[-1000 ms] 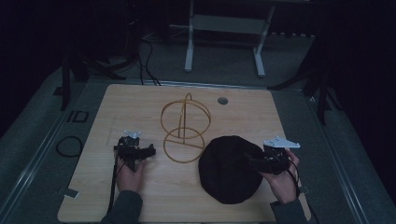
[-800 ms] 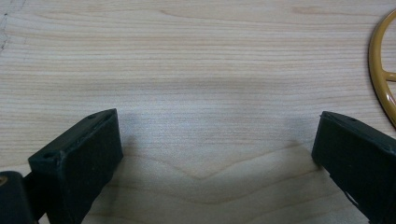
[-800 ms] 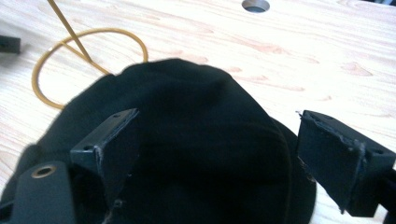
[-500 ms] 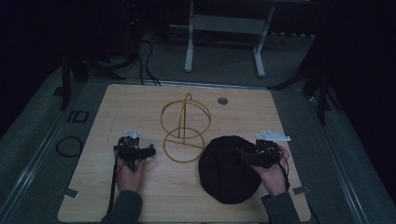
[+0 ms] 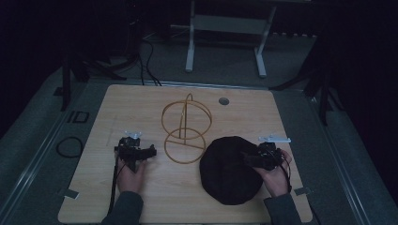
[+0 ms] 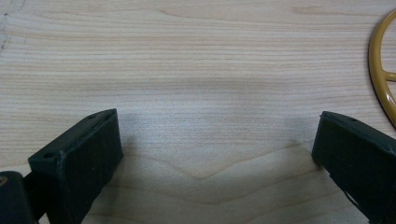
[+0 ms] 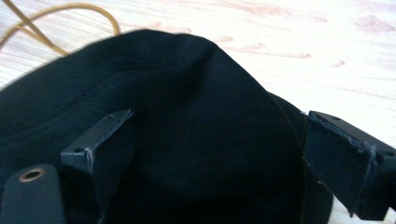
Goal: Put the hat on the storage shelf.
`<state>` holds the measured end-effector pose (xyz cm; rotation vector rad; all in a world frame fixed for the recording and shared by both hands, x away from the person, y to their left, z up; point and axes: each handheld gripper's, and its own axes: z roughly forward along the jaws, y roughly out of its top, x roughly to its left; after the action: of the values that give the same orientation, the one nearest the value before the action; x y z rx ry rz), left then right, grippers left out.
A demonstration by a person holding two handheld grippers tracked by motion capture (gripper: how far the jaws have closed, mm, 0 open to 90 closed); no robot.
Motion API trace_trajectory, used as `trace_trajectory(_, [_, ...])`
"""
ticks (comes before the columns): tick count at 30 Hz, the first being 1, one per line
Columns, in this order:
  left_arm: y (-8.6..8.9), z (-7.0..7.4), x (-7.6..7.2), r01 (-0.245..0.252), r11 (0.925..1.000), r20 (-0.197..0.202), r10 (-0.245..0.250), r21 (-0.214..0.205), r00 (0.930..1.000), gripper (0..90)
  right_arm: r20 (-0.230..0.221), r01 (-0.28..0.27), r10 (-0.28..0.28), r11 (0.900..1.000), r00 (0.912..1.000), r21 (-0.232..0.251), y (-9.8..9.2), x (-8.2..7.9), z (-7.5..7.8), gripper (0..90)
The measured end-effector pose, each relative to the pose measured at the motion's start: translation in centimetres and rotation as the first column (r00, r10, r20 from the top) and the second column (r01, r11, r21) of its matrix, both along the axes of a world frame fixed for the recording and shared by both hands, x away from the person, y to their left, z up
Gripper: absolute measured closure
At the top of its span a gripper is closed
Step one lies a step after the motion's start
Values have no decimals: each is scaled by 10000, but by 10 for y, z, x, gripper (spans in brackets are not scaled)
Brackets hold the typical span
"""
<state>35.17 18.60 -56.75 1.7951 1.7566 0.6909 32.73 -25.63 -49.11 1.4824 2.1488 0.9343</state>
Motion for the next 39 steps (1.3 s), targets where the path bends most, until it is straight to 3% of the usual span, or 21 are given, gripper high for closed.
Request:
trace_trajectory(5, [0, 0, 0, 5, 10000, -8, -5, 7, 10000, 12, -532, 170, -175, 9998, 9984, -93, -4, 6, -10, 106])
trace_trajectory(8, [0, 0, 0, 2, 10000, -4, -2, 2, 10000, 12, -890, 393, -395, 9992, 9952, -40, -6, 7, -17, 175])
trace_trajectory(10, [0, 0, 0, 3, 10000, -5, -3, 3, 10000, 12, -1122, 501, -480, 9986, 9925, 161, -8, 7, -20, 284])
trace_trajectory(14, [0, 0, 0, 1, 10000, -3, -1, 1, 10000, 12, -901, 672, -665, 9977, 9937, 51, -13, 4, -17, 567])
trace_trajectory(17, [0, 0, 0, 1, 10000, -4, -1, 4, 10000, 12, -968, 738, -745, 9972, 9925, -104, -15, 4, -15, 681])
trace_trajectory(26, [0, 0, 0, 3, 10000, -2, -3, 4, 10000, 12, -772, 649, -704, 9953, 9945, -715, -14, 2, -13, 770])
trace_trajectory(39, [0, 0, 0, 6, 10000, -11, -6, 9, 10000, 12, -714, 692, -720, 9968, 9948, -409, -20, 5, 3, 784])
